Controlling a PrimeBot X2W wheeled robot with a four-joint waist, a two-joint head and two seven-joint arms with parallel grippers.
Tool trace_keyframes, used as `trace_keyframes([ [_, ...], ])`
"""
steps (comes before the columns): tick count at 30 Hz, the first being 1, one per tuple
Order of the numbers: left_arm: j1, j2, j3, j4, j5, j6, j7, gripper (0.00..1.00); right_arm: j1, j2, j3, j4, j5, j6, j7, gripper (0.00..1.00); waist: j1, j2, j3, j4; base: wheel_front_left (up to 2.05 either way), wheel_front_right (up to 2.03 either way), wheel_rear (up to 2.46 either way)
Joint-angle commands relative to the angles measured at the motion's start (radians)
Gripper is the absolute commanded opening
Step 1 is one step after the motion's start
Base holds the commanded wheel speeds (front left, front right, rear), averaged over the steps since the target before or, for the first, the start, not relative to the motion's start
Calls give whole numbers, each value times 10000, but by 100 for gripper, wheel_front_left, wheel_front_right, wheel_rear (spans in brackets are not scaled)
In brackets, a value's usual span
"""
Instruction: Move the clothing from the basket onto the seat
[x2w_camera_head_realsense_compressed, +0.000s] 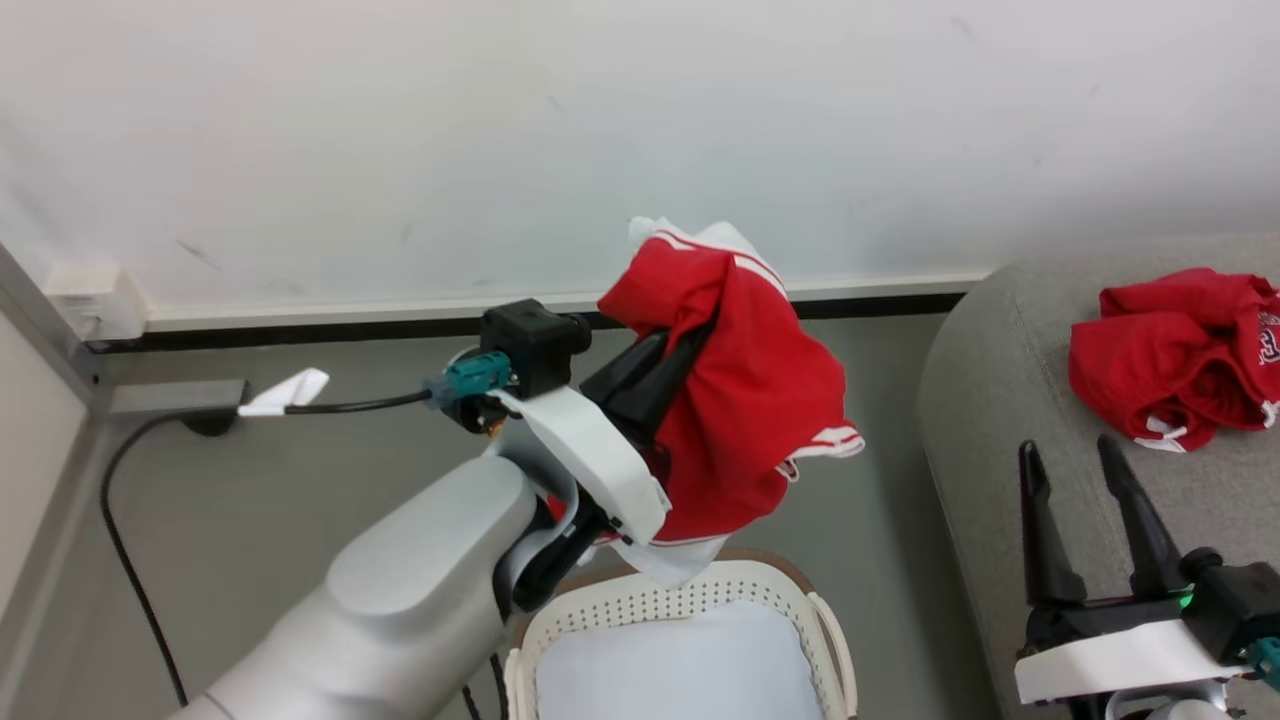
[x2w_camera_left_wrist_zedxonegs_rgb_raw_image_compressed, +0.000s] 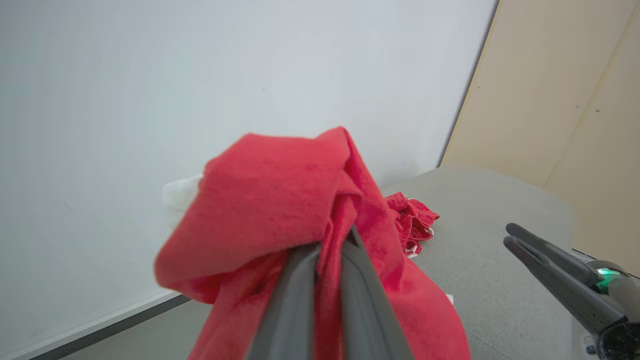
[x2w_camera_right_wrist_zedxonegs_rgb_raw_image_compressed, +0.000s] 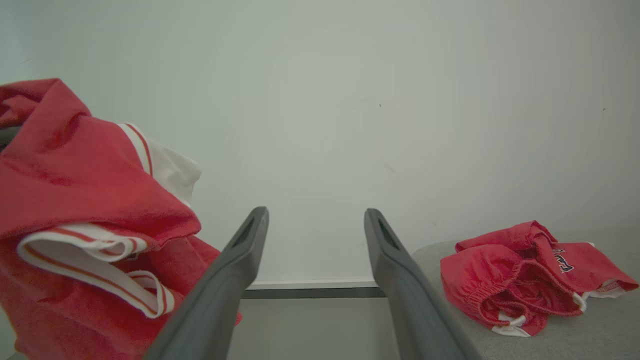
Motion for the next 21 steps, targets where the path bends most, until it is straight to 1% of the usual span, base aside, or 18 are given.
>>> trace_keyframes([
  [1,-148,157,151,-292,245,132,-1,0,193,13,105,70,58,-22,7,100,4,-1,-192,180,0,0,0],
  [6,-195,484,590,-1126,360,475,-2,0,280,62,446,232,138,-22,7,100,4,-1,-311,274,0,0,0],
  [11,-113,645,704,-1658,339,725,44,0,261,77,668,312,149,-22,7,100,4,-1,-360,363,0,0,0],
  [17,-5,721,692,-1928,298,863,113,0,108,74,978,359,164,-22,7,100,4,-1,-444,427,0,0,0],
  [21,-28,723,663,-2023,278,918,138,0,-69,-61,1595,333,314,-22,7,100,4,-1,-449,462,0,0,0],
])
